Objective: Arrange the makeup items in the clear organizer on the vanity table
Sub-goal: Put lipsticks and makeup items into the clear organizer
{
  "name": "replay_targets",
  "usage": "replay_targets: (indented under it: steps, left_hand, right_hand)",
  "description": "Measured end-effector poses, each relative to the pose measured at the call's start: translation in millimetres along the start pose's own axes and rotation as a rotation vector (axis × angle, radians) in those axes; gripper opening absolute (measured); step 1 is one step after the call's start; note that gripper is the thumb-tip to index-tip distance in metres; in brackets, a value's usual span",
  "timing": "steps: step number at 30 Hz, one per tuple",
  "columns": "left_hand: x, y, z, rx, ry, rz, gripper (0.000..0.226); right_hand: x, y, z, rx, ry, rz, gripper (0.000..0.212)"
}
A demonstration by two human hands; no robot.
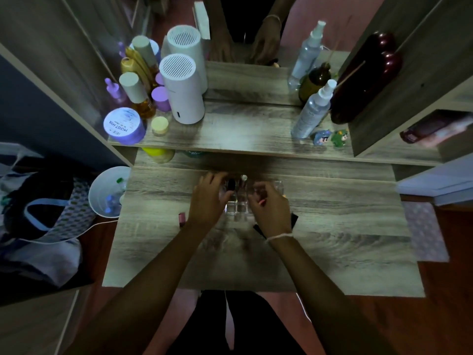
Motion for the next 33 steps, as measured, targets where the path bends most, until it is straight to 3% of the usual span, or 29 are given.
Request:
replay_targets:
  steps: [5,9,13,21,24,28,33]
  left_hand:
    - [47.3,-18.5,-3.0,0.046,-0.034,-0.026,0.035]
    - [74.7,-19.7,-17.8,-0.01,-0.141,-0.091,0.03]
    - [80.7,-15.9,-26.8,-0.028,-0.164,-0.112,0.032]
    - [87.0,-50.0,-12.0,-0.036,0.033,0.089,0.021]
    - [85.8,-71.8,-0.3,-0.085,0.12,0.262,0.035]
    - [85.5,-87.7,6.5,-0.012,0.111,0.455,0.052]
    - [91.9,-97.3,5.0,0.043,0.088,0.541,0.03]
  right_hand:
    - [51.7,36.5,23.6,0.091,0.064,-0.065,0.006]
    - [77.6,69.5,37.3,0.096,0.07,-0.218,0.009]
    - [87.0,83.9,42.3,0.117,0.104,-0.253,0.009]
    - [87.3,70.2,12.8,0.172,-0.134,-0.092,0.027]
    - [81.9,63.5,1.2,0.238,-0.219,-0.022,0.03]
    - [76.9,60.2,-8.2,0.305,-0.297,-0.041,0.031]
    - [74.0,58.6,-9.5,0.35,-0.323,-0.049,0.02]
Point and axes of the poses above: each hand's wrist, its own x-axis away from the middle knuckle, its own z-axis out of the back of the hand, y = z × x, the point moved 2 cm from there along -x, towards the middle knuckle, and after that the axes turned 9 degrees about z, right-handed, at the moved point
